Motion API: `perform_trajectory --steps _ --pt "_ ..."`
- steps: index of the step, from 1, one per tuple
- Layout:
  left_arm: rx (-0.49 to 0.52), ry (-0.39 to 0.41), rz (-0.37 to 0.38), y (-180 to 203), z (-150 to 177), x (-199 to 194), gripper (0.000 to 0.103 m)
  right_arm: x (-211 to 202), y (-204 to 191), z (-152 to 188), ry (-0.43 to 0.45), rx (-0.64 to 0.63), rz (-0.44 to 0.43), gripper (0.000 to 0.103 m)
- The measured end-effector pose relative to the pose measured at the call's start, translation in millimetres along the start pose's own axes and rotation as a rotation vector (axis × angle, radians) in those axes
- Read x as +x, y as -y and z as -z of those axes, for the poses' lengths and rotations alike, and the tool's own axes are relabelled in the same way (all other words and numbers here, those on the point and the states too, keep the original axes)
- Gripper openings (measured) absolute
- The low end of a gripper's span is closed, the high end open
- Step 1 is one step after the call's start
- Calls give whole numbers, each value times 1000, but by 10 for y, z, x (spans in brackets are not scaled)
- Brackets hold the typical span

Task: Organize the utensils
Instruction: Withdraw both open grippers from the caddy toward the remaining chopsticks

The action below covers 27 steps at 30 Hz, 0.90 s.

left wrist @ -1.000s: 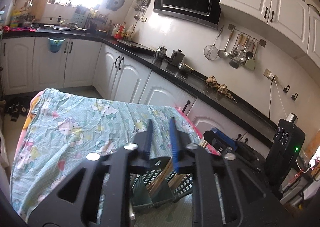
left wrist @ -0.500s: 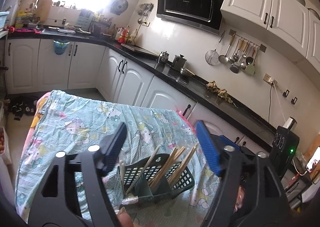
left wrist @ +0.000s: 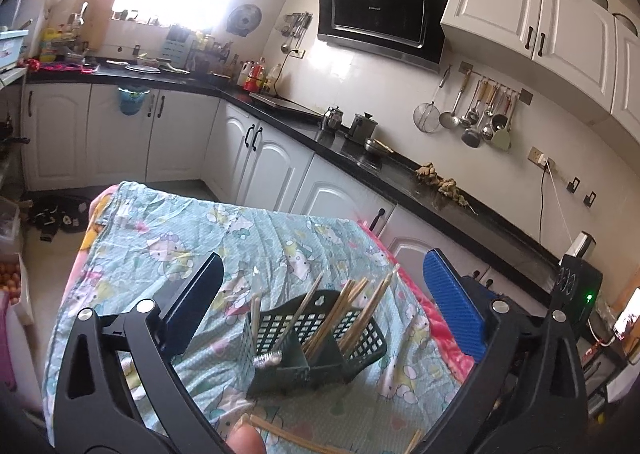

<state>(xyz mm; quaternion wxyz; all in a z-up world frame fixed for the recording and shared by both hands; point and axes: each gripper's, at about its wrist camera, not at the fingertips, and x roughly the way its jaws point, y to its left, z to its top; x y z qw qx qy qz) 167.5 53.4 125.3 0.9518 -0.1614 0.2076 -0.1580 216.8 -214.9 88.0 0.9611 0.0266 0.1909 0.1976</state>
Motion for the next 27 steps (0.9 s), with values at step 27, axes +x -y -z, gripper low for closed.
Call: perform_trajectory --steps 27 --pt "-10 -89 -31 -63 582 -120 92 -342 -154 466 -89 -28 8 82"
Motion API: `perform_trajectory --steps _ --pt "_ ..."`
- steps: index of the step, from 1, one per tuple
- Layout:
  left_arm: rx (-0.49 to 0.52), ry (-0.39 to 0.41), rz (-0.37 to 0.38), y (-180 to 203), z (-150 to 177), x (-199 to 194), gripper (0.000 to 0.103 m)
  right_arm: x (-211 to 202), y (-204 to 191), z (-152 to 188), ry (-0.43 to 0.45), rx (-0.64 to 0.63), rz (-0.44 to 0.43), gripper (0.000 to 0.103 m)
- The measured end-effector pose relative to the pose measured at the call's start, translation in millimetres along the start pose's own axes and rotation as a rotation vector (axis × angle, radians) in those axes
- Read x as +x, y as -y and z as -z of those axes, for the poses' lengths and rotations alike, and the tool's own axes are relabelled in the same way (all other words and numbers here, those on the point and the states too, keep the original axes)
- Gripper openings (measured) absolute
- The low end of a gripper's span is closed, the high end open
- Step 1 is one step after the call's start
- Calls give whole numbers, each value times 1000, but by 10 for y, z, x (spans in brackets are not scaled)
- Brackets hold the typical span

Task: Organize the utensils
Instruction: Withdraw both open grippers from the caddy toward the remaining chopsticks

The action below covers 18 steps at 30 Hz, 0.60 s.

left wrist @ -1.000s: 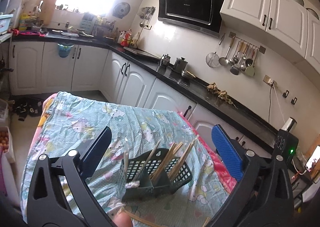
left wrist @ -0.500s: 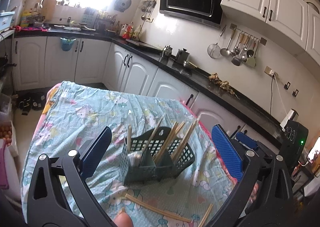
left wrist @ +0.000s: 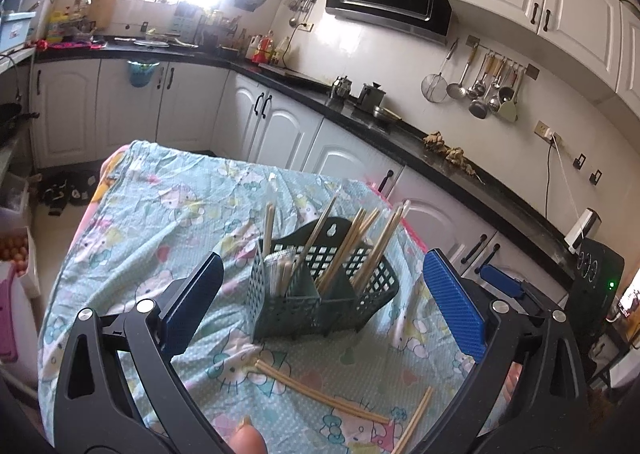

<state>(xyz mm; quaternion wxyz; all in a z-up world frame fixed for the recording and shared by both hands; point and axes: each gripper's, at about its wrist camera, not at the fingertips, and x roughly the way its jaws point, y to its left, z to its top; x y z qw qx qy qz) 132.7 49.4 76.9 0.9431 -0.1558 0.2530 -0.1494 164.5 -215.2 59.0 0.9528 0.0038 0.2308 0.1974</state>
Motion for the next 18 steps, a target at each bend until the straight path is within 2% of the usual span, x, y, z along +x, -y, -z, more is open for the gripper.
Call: perform_trajectory --steps 18 --pt "-37 -90 -40 -160 406 105 92 53 -3 476 -118 -5 41 83"
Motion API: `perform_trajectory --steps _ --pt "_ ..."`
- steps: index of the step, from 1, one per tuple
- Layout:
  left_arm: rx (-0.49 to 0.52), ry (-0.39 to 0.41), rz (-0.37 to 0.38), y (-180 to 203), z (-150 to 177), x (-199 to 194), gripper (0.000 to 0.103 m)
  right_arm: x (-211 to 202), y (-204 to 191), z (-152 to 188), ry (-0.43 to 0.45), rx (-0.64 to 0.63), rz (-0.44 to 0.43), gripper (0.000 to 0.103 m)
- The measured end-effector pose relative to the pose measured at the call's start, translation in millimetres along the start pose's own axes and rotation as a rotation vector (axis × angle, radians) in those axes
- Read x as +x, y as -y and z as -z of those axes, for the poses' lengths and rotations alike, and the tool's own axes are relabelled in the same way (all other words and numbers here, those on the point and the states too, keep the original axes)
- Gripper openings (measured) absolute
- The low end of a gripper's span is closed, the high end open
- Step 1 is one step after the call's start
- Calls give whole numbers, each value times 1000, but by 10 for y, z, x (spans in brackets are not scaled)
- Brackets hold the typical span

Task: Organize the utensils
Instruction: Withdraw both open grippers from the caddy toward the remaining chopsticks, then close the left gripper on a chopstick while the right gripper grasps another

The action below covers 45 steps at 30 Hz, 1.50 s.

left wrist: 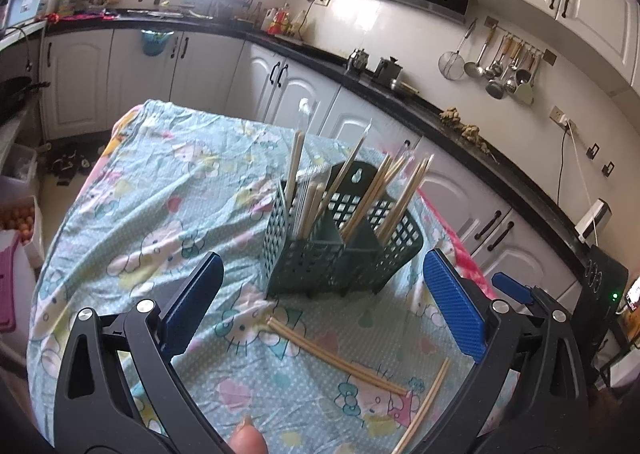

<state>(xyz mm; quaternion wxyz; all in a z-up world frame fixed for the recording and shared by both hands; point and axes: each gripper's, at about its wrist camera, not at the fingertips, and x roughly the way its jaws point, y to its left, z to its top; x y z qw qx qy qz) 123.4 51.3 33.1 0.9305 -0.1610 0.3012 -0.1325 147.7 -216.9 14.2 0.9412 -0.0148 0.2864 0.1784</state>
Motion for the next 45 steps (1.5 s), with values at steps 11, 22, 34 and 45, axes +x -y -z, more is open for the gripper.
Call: perform_trajectory --steps 11,22,34,45 --pt "-16 -67 -23 -79 220 132 92 50 36 303 -68 15 27 83" --pt "-30 -160 -17 -80 503 371 92 105 99 549 -141 35 35 83" --pt "-95 -254 0 -220 696 722 92 141 181 766 -222 92 73 83" --pt "-212 -364 38 -374 847 1110 67 171 333 972 -322 226 92 83"
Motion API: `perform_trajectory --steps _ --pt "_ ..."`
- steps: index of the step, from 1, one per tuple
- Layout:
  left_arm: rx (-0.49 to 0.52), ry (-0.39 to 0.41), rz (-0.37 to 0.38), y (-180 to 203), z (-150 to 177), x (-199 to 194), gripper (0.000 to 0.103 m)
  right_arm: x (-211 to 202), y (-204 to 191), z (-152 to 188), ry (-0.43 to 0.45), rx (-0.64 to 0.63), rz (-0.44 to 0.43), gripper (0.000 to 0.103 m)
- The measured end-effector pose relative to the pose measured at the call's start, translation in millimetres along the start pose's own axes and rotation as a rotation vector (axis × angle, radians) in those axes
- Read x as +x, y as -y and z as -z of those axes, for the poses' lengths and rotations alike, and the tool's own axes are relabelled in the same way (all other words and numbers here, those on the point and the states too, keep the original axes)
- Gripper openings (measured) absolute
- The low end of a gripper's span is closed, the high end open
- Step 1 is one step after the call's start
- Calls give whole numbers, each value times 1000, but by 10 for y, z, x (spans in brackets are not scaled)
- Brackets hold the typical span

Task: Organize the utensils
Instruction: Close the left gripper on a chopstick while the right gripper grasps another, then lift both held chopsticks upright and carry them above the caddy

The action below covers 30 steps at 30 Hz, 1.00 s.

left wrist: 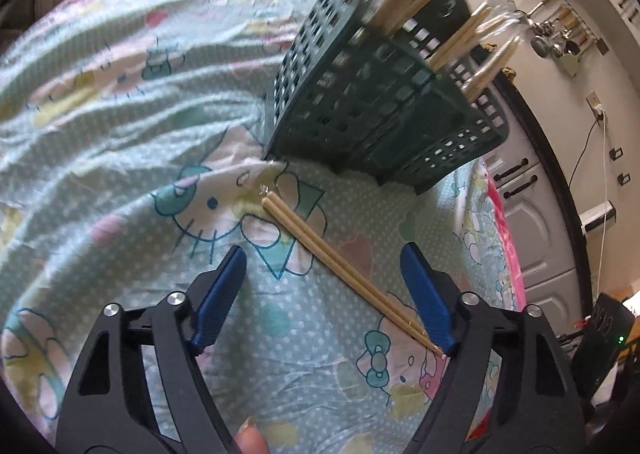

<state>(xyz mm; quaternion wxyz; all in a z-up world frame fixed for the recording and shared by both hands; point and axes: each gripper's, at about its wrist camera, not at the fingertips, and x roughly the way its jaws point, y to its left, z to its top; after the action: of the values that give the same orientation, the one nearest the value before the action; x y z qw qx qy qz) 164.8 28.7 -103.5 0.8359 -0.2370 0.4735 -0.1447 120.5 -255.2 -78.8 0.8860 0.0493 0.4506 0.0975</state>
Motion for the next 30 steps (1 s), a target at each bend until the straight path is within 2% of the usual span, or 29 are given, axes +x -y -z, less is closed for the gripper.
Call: perform_trajectory --steps 8,11,15,20,25,30 --pt "-26 -6 6 -43 -94 99 63 264 178 20 -117 112 -42 67" --pt "-32 -5 0 -44 -138 129 62 317 209 -19 -123 141 -60 66" --pt "-42 4 -15 -59 -182 150 56 374 260 -92 -125 174 -75 59" --pt "-54 13 -34 -101 -247 182 47 426 344 -181 -122 209 -91 43" --pt "-55 13 -51 -118 -312 212 43 449 448 -235 -118 223 -89 20" --pt "-50 12 -78 -99 -350 250 36 466 483 -298 -112 221 -118 14"
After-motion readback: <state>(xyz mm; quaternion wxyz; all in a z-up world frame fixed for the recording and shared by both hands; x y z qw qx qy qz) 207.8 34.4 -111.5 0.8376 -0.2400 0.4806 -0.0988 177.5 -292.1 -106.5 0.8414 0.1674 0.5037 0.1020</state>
